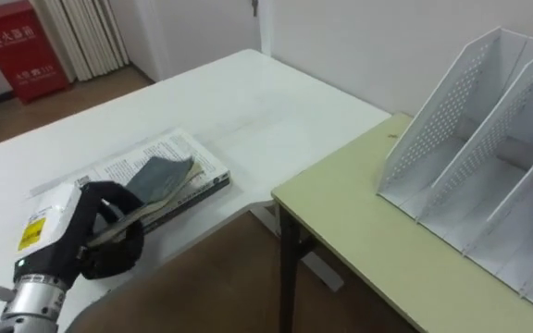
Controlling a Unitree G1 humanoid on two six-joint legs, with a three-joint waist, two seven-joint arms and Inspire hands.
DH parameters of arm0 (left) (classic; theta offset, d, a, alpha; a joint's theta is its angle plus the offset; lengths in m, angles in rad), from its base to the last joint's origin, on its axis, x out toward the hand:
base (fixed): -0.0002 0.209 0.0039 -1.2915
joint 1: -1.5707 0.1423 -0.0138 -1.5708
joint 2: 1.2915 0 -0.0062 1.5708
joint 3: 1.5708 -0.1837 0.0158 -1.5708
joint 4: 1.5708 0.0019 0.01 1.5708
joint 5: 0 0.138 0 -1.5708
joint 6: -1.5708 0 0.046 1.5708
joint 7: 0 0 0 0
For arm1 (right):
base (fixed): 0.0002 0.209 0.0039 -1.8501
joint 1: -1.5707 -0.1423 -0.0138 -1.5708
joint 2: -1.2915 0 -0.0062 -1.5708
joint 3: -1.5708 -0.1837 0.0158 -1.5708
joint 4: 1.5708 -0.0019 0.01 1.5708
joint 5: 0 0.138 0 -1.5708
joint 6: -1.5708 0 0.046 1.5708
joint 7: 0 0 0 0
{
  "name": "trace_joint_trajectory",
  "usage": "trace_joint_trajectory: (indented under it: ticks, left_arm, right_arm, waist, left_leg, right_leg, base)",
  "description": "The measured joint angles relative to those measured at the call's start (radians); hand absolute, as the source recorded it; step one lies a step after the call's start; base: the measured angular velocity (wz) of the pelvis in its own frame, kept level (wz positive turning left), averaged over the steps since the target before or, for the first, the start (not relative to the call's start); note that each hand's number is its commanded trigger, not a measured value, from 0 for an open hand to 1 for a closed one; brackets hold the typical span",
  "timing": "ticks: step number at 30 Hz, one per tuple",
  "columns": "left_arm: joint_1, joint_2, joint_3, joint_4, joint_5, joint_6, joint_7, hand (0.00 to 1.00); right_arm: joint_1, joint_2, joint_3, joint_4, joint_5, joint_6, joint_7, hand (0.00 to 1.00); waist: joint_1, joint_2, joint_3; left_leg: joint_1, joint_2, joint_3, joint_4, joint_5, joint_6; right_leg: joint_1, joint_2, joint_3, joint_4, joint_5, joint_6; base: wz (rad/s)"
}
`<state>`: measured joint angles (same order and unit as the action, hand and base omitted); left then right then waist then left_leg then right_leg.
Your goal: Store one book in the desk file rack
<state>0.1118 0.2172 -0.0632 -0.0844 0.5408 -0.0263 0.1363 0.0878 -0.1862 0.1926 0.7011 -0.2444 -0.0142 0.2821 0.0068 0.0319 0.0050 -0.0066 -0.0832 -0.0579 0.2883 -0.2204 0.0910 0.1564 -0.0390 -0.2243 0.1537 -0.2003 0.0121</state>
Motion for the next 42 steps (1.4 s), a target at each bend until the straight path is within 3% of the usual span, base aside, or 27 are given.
trace_joint_trajectory:
  ticks: [4, 8, 12, 15, 22, 27, 31, 33, 39, 42]
  left_arm:
    - [0.0, -0.006, 0.012, -0.043, -0.196, -0.02, -0.053, 1.0]
    - [-0.001, -0.013, -0.004, -0.048, -0.465, -0.062, -0.097, 1.0]
    - [-0.001, -0.009, -0.021, -0.074, -0.667, -0.068, -0.173, 1.0]
    - [-0.001, -0.008, -0.018, -0.082, -0.797, -0.094, -0.231, 1.0]
    - [-0.001, -0.005, -0.017, -0.085, -0.975, -0.092, -0.39, 1.0]
    - [0.008, -0.005, -0.007, -0.075, -1.178, -0.071, -0.515, 1.0]
    - [0.027, -0.004, 0.014, -0.075, -1.238, -0.039, -0.59, 1.0]
    - [0.035, 0.001, 0.026, -0.074, -1.302, -0.014, -0.629, 1.0]
    - [0.042, 0.01, 0.028, -0.044, -1.338, 0.053, -0.744, 1.0]
    - [0.041, 0.024, 0.029, -0.029, -1.34, 0.065, -0.777, 1.0]
  right_arm:
    - [0.045, 0.018, 0.005, -0.156, 0.007, -0.038, 0.03, 0.0]
    - [0.054, 0.019, 0.022, -0.273, 0.015, -0.049, 0.061, 0.0]
    - [0.055, 0.018, 0.022, -0.342, 0.051, -0.059, 0.091, 0.0]
    - [0.054, 0.017, 0.01, -0.4, 0.1, -0.059, 0.117, 0.0]
    - [0.053, 0.013, -0.039, -0.565, 0.218, -0.058, 0.151, 0.0]
    - [0.052, 0.02, -0.104, -0.638, 0.381, -0.046, 0.169, 0.0]
    - [0.046, 0.024, -0.148, -0.681, 0.509, -0.044, 0.189, 0.0]
    - [0.035, 0.023, -0.157, -0.681, 0.603, -0.036, 0.203, 0.0]
    - [0.034, 0.022, -0.166, -0.69, 0.724, 0.001, 0.245, 0.0]
    - [0.033, 0.012, -0.164, -0.699, 0.77, 0.022, 0.263, 0.0]
  waist:
    - [0.009, -0.001, 0.0005]
    - [0.024, 0.0, 0.0043]
    - [0.023, -0.001, 0.0078]
    - [0.022, -0.003, 0.0084]
    - [0.025, -0.008, 0.0122]
    - [0.024, -0.007, 0.0118]
    - [0.024, -0.005, 0.0114]
    - [0.025, -0.002, 0.0093]
    - [0.022, 0.011, 0.0009]
    - [0.023, 0.01, 0.0008]
  left_leg:
    - [0.004, 0.001, 0.004, 0.001, 0.0, 0.0]
    - [0.011, 0.003, 0.014, -0.005, 0.0, 0.0]
    - [0.006, 0.004, 0.015, -0.005, 0.0, 0.0]
    - [0.002, 0.006, 0.022, -0.005, 0.001, 0.001]
    - [0.016, 0.007, 0.039, -0.003, -0.001, 0.004]
    - [0.012, 0.008, 0.039, 0.0, -0.001, 0.005]
    - [0.018, 0.012, 0.047, -0.003, -0.001, 0.005]
    - [0.017, 0.016, 0.06, -0.004, -0.001, 0.004]
    - [0.014, 0.019, 0.061, -0.003, -0.001, 0.004]
    - [0.015, 0.019, 0.062, -0.003, -0.001, 0.004]
  right_leg:
    - [-0.001, -0.001, 0.001, -0.001, 0.0, 0.0]
    - [0.002, -0.002, 0.003, 0.003, 0.0, 0.0]
    - [-0.002, -0.002, 0.003, 0.009, 0.0, 0.0]
    - [-0.013, -0.002, 0.016, 0.019, 0.0, 0.001]
    - [-0.004, -0.003, 0.03, 0.018, 0.0, 0.001]
    - [-0.014, -0.003, 0.033, 0.023, 0.0, 0.002]
    - [-0.016, -0.003, 0.038, 0.031, 0.0, 0.002]
    - [-0.026, 0.001, 0.061, 0.036, 0.0, 0.001]
    - [-0.035, 0.002, 0.06, 0.051, 0.0, 0.001]
    - [-0.036, 0.002, 0.059, 0.051, 0.0, 0.001]
  base:
    - [0.03]
    - [-0.09]
    - [0.0]
    - [-0.06]
    - [-0.07]
    - [-0.01]
    - [-0.07]
    - [-0.19]
    - [-0.02]
    - [0.0]
